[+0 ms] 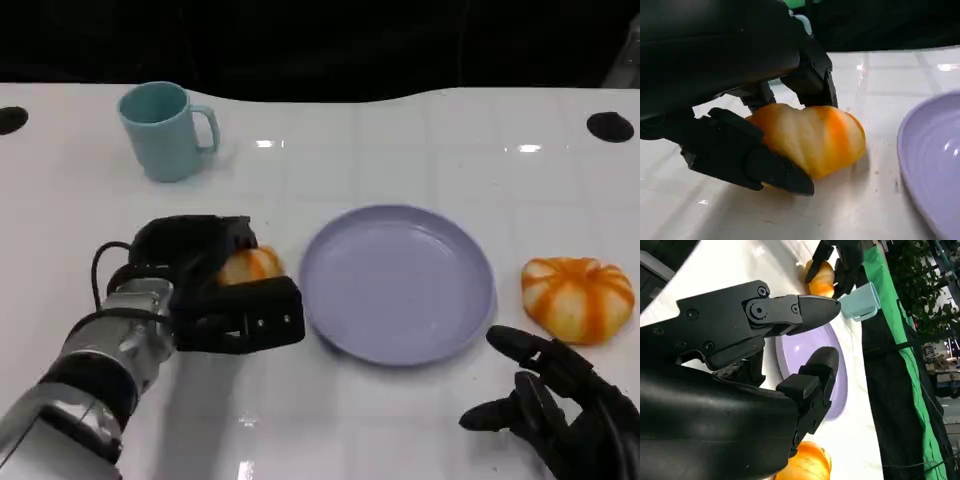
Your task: Grasp the bread from the table and place it into the plate.
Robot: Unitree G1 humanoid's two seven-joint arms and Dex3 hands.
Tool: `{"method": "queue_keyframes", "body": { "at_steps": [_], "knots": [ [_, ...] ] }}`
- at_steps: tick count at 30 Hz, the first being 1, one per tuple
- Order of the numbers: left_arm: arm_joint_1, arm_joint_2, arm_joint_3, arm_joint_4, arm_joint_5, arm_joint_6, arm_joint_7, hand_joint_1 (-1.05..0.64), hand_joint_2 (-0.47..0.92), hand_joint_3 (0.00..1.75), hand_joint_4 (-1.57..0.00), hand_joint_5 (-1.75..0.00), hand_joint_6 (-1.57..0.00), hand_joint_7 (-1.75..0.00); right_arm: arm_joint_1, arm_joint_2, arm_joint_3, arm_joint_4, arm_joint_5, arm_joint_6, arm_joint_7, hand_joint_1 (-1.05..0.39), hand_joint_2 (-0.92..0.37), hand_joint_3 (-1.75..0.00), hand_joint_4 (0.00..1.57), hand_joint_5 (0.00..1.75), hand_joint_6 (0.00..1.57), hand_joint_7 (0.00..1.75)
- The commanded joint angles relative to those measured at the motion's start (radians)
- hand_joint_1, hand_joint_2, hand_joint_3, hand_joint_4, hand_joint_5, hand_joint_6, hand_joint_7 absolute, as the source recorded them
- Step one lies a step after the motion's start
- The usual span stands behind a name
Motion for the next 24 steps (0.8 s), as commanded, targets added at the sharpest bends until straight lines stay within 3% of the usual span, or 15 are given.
{"method": "queue_keyframes", "body": {
  "at_steps": [1, 4, 5, 13, 24],
  "knots": [
    [0.025, 0.010, 0.038, 0.006, -0.050, -0.045, 0.056, -0.18, 0.89, 0.46, -0.78, -1.74, -0.55, -1.74, 0.008, -0.014, -0.009, -0.005, 0.005, -0.008, -0.001, -0.77, -0.92, -0.32, 0.82, 1.00, 0.87, 0.58],
    [0.030, 0.017, 0.076, -0.023, -0.093, -0.092, 0.069, -0.18, 0.70, 0.87, -0.81, -1.75, -0.59, -1.75, 0.005, -0.015, -0.010, -0.002, 0.005, -0.007, -0.001, -0.77, -0.92, -0.32, 0.82, 1.01, 0.86, 0.58],
    [0.030, 0.017, 0.082, -0.026, -0.101, -0.096, 0.069, -0.17, 0.67, 0.91, -0.81, -1.75, -0.59, -1.75, 0.005, -0.015, -0.010, -0.004, 0.004, -0.003, -0.003, -0.77, -0.92, -0.32, 0.82, 1.01, 0.87, 0.58],
    [0.025, -0.009, 0.169, -0.177, -0.189, -0.113, 0.051, -0.17, 0.56, 1.14, -0.87, -1.75, -0.67, -1.75, 0.001, -0.018, -0.011, 0.001, 0.001, -0.003, -0.002, -0.77, -0.92, -0.32, 0.82, 1.02, 0.87, 0.59],
    [-0.016, -0.037, 0.100, -0.302, -0.136, -0.220, 0.034, -0.10, 0.42, 1.30, -0.89, -1.75, -0.69, -1.75, -0.010, -0.017, -0.012, 0.010, 0.004, -0.002, -0.001, -0.77, -0.92, -0.32, 0.82, 1.04, 0.86, 0.61]
  ]
}}
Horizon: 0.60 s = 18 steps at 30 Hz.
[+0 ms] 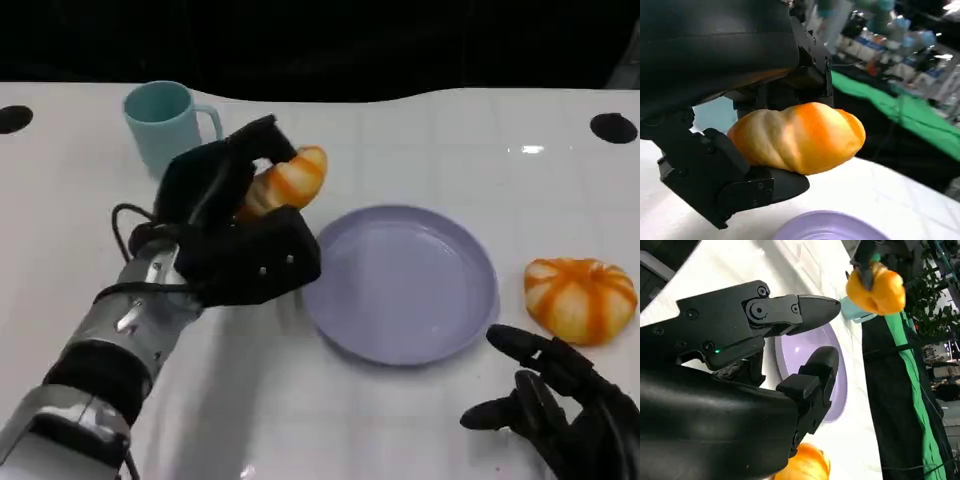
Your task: Grasp the bread from the table and place it into the plate.
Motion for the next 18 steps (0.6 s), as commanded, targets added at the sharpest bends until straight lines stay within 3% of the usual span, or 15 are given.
{"method": "queue_keyframes", "body": {
  "at_steps": [1, 6, 10, 18],
  "knots": [
    [-0.055, -0.020, -0.051, -0.051, 0.048, -0.073, -0.015, -0.09, 0.41, 1.29, -0.90, -1.75, -0.69, -1.75, -0.005, -0.013, -0.011, 0.007, 0.007, -0.002, -0.003, -0.77, -0.92, -0.32, 0.82, 1.04, 0.86, 0.61],
    [-0.062, -0.024, -0.056, -0.049, 0.059, -0.092, -0.023, -0.09, 0.40, 1.27, -0.91, -1.75, -0.68, -1.75, -0.005, -0.011, -0.011, 0.008, 0.009, -0.003, -0.003, -0.77, -0.92, -0.32, 0.82, 1.04, 0.87, 0.61],
    [-0.097, -0.063, -0.084, -0.017, 0.050, -0.130, -0.122, -0.15, 0.44, 1.29, -0.92, -1.75, -0.74, -1.75, -0.007, -0.011, -0.014, 0.016, 0.015, 0.001, 0.000, -0.78, -0.92, -0.30, 0.83, 1.04, 0.86, 0.61],
    [-0.101, -0.065, -0.079, -0.008, 0.051, -0.140, -0.129, -0.15, 0.44, 1.30, -0.93, -1.75, -0.75, -1.75, -0.008, -0.012, -0.014, 0.019, 0.015, -0.002, 0.001, -0.78, -0.92, -0.30, 0.83, 1.04, 0.86, 0.61]
  ]
}}
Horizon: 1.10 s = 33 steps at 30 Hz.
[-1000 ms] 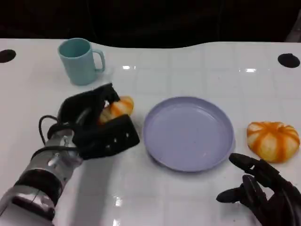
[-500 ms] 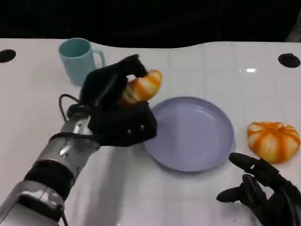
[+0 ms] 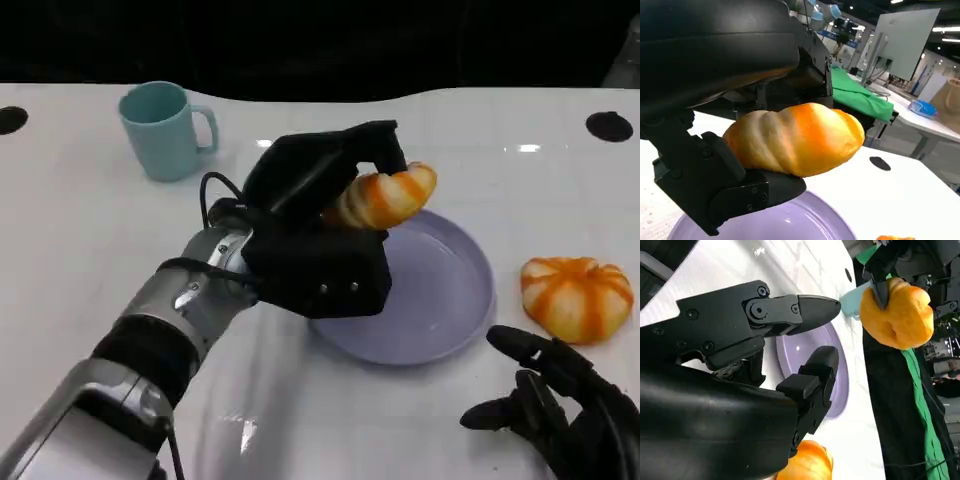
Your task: Grasp the bread from the table and place it into the plate.
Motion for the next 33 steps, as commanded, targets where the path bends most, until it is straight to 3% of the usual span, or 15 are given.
{"method": "queue_keyframes", "body": {
  "at_steps": [1, 4, 7, 9, 13, 14, 15, 16, 17, 18, 21, 26, 30, 33],
  "knots": [
    [-0.025, 0.009, 0.007, 0.007, -0.007, -0.012, -0.009, -0.15, 0.44, 1.30, -0.93, -1.75, -0.75, -1.75, 0.001, -0.012, -0.011, 0.000, 0.011, -0.002, 0.001, -0.78, -0.92, -0.30, 0.83, 1.04, 0.86, 0.61],
    [-0.025, 0.009, 0.007, 0.007, -0.007, -0.012, -0.009, -0.15, 0.44, 1.30, -0.93, -1.75, -0.75, -1.75, 0.001, -0.012, -0.011, 0.000, 0.011, -0.002, 0.000, -0.78, -0.92, -0.30, 0.83, 1.04, 0.86, 0.60],
    [-0.085, -0.044, -0.056, 0.111, 0.034, 0.024, -0.090, -0.17, 0.53, 1.15, -0.91, -1.75, -0.70, -1.75, 0.021, -0.011, 0.004, -0.025, -0.016, -0.016, -0.011, -0.77, -0.92, -0.33, 0.81, 1.05, 0.85, 0.62],
    [-0.103, -0.050, -0.065, 0.140, 0.033, 0.032, -0.122, -0.16, 0.54, 1.11, -0.88, -1.75, -0.72, -1.55, 0.024, -0.011, 0.007, -0.028, -0.018, -0.019, -0.011, -0.77, -0.92, -0.34, 0.80, 1.06, 0.85, 0.62],
    [-0.112, -0.053, -0.062, 0.157, 0.033, 0.029, -0.129, -0.16, 0.54, 1.10, -0.88, -1.75, -0.73, -1.49, 0.025, -0.011, 0.007, -0.030, -0.019, -0.018, -0.011, -0.77, -0.92, -0.34, 0.80, 1.07, 0.85, 0.63],
    [-0.124, -0.045, -0.058, 0.165, 0.017, 0.038, -0.202, -0.16, 0.54, 1.10, -0.88, -1.75, -0.74, -1.48, 0.024, -0.009, 0.008, -0.029, -0.015, -0.017, -0.009, -0.76, -0.92, -0.34, 0.79, 1.07, 0.84, 0.63],
    [-0.133, -0.038, -0.054, 0.171, 0.004, 0.044, -0.258, -0.28, 0.73, 0.64, -0.59, -1.13, -0.54, -0.86, 0.023, -0.008, 0.008, -0.028, -0.012, -0.015, -0.007, -0.76, -0.92, -0.34, 0.79, 1.07, 0.84, 0.63],
    [-0.139, -0.034, -0.050, 0.174, -0.005, 0.049, -0.298, -0.33, 0.82, 0.42, -0.55, -0.82, -0.55, -0.50, 0.022, -0.007, 0.009, -0.028, -0.011, -0.014, -0.005, -0.76, -0.92, -0.34, 0.79, 1.08, 0.84, 0.63],
    [-0.146, -0.026, -0.056, 0.172, -0.002, 0.055, -0.336, -0.38, 0.88, 0.29, -0.50, -0.60, -0.54, -0.26, 0.023, -0.005, 0.011, -0.030, -0.013, -0.012, -0.009, -0.76, -0.92, -0.34, 0.79, 1.08, 0.83, 0.64],
    [-0.149, -0.021, -0.061, 0.168, 0.002, 0.058, -0.353, -0.44, 0.90, 0.26, -0.43, -0.49, -0.50, -0.16, 0.024, -0.004, 0.012, -0.032, -0.015, -0.010, -0.012, -0.77, -0.92, -0.34, 0.79, 1.08, 0.83, 0.64],
    [-0.153, -0.012, -0.066, 0.154, 0.009, 0.071, -0.393, -0.53, 0.92, 0.26, -0.33, -0.35, -0.44, -0.05, 0.024, 0.001, 0.013, -0.034, -0.010, -0.007, -0.013, -0.77, -0.92, -0.33, 0.80, 1.09, 0.83, 0.65],
    [-0.151, -0.010, -0.065, 0.143, 0.011, 0.080, -0.411, -0.56, 0.92, 0.27, -0.30, -0.31, -0.42, -0.02, 0.024, 0.003, 0.012, -0.035, -0.007, -0.005, -0.013, -0.77, -0.92, -0.32, 0.79, 1.09, 0.83, 0.65],
    [-0.187, 0.018, -0.093, 0.127, 0.036, 0.125, -0.510, -0.81, 0.92, 0.43, -0.17, -0.21, -0.28, 0.00, 0.021, 0.007, 0.018, -0.036, -0.007, -0.005, -0.012, -0.77, -0.92, -0.32, 0.79, 1.09, 0.83, 0.66],
    [-0.186, 0.035, -0.090, 0.108, 0.026, 0.124, -0.544, -0.88, 0.92, 0.50, -0.16, -0.19, -0.26, 0.00, 0.025, 0.010, 0.020, -0.047, -0.003, 0.010, -0.019, -0.77, -0.92, -0.32, 0.79, 1.09, 0.83, 0.66]
  ]
}}
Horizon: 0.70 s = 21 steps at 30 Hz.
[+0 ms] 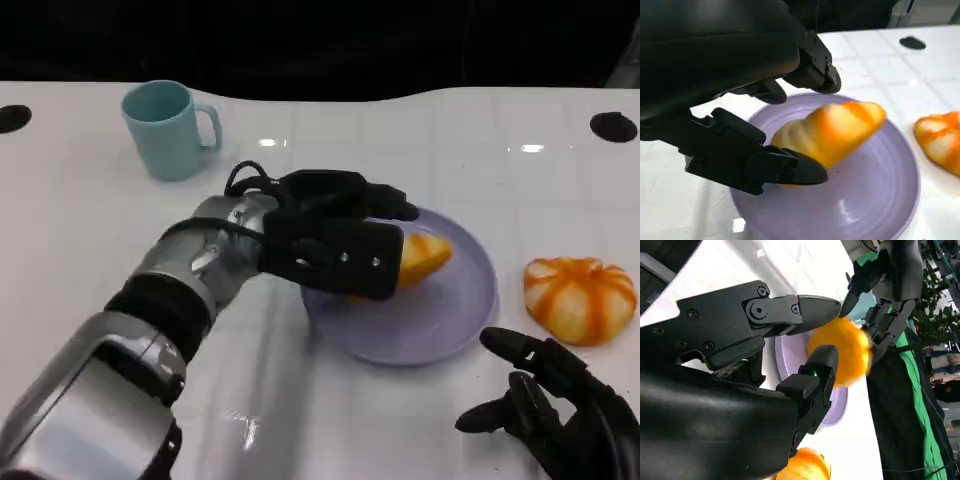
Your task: Grasp the bread from the table and place it into the plate.
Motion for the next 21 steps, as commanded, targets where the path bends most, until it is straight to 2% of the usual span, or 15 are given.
{"method": "queue_keyframes", "body": {
  "at_steps": [1, 5, 11, 15, 19, 21],
  "knots": [
    [-0.036, 0.042, -0.001, -0.039, -0.002, 0.007, -0.052, -0.89, 0.92, 0.51, -0.16, -0.19, -0.26, 0.00, 0.009, -0.001, 0.002, -0.022, 0.010, 0.014, -0.011, -0.77, -0.92, -0.32, 0.80, 1.09, 0.83, 0.66],
    [-0.003, 0.078, 0.050, -0.100, -0.083, -0.020, -0.138, -0.85, 0.92, 0.53, -0.20, -0.20, -0.29, -0.02, 0.012, -0.003, -0.001, -0.025, 0.014, 0.014, -0.009, -0.77, -0.92, -0.32, 0.80, 1.09, 0.83, 0.66],
    [0.005, 0.083, 0.049, -0.122, -0.092, -0.010, -0.153, -0.85, 0.92, 0.54, -0.20, -0.20, -0.29, -0.02, 0.012, -0.004, 0.000, -0.026, 0.016, 0.015, -0.010, -0.76, -0.92, -0.32, 0.79, 1.09, 0.83, 0.66],
    [0.211, 0.174, 0.214, -0.361, -0.327, 0.022, -0.273, -0.80, 0.92, 0.51, -0.21, -0.20, -0.32, -0.02, 0.030, -0.020, -0.009, -0.032, 0.014, 0.007, -0.002, -0.77, -0.92, -0.33, 0.79, 1.09, 0.82, 0.67],
    [0.402, 0.187, 0.345, -0.541, -0.531, 0.078, -0.316, -0.69, 0.92, 0.52, -0.33, -0.28, -0.38, -0.05, 0.039, -0.018, -0.009, -0.039, 0.020, 0.008, 0.002, -0.77, -0.92, -0.31, 0.79, 1.09, 0.82, 0.66],
    [0.458, 0.186, 0.374, -0.605, -0.578, 0.118, -0.312, -0.68, 0.92, 0.53, -0.39, -0.31, -0.42, -0.06, 0.041, -0.018, -0.009, -0.042, 0.022, 0.009, 0.003, -0.78, -0.92, -0.31, 0.79, 1.08, 0.82, 0.65]
  ]
}}
